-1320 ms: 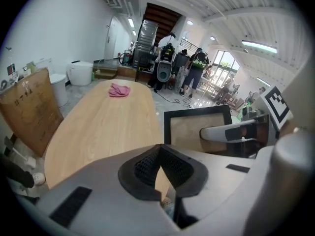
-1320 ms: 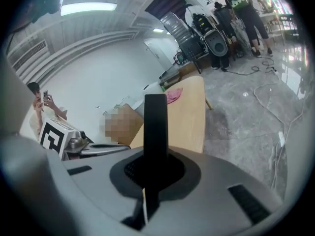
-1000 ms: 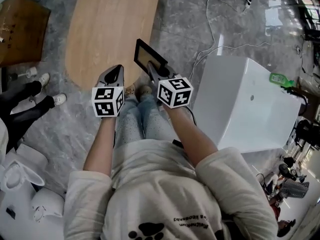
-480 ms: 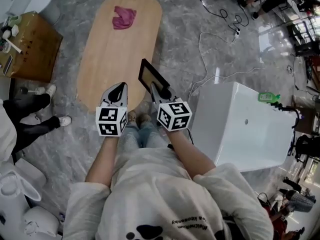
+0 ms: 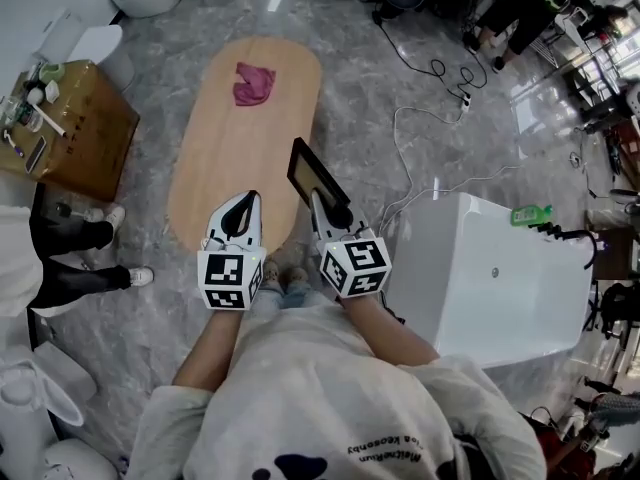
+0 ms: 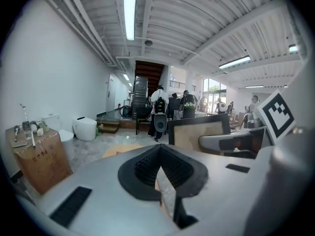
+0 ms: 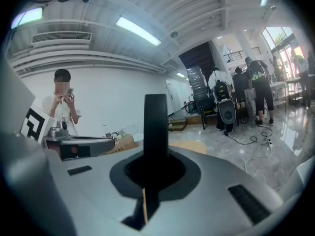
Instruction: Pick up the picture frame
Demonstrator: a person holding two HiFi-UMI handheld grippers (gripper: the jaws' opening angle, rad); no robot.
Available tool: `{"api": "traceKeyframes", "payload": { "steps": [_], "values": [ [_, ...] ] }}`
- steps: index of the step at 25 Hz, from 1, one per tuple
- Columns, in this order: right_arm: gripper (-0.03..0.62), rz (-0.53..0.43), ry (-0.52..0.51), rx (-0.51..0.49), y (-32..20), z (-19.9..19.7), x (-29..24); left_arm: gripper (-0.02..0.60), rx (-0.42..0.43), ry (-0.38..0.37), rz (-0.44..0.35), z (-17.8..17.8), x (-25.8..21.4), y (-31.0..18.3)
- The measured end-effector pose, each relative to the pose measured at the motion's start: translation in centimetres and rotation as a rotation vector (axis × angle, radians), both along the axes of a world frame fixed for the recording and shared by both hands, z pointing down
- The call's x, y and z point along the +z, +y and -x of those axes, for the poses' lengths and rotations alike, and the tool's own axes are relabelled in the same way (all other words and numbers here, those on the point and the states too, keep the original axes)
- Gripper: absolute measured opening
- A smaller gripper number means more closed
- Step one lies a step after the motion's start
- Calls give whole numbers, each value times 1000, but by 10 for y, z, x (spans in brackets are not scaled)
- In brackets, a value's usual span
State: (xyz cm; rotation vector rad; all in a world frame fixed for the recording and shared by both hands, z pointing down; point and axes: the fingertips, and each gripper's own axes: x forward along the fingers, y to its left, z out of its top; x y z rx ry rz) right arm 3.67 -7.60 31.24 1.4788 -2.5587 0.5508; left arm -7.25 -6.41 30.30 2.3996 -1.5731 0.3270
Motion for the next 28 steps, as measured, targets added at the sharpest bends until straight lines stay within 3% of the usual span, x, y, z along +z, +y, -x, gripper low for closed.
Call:
{"api": "traceKeyframes", "payload": {
  "steps": [6,11,28],
  "values": [
    [15,-134,58,-3,15,0,-39,8,-4,-1,-83,-2,-35,10],
    [15,-190,60,-14,30,3,-58,8,-21,33,-123,-2,-56,25],
    [15,-276,76,-40,58,6,-79,8,-16,21,-196,-15,-75,62]
  ]
}}
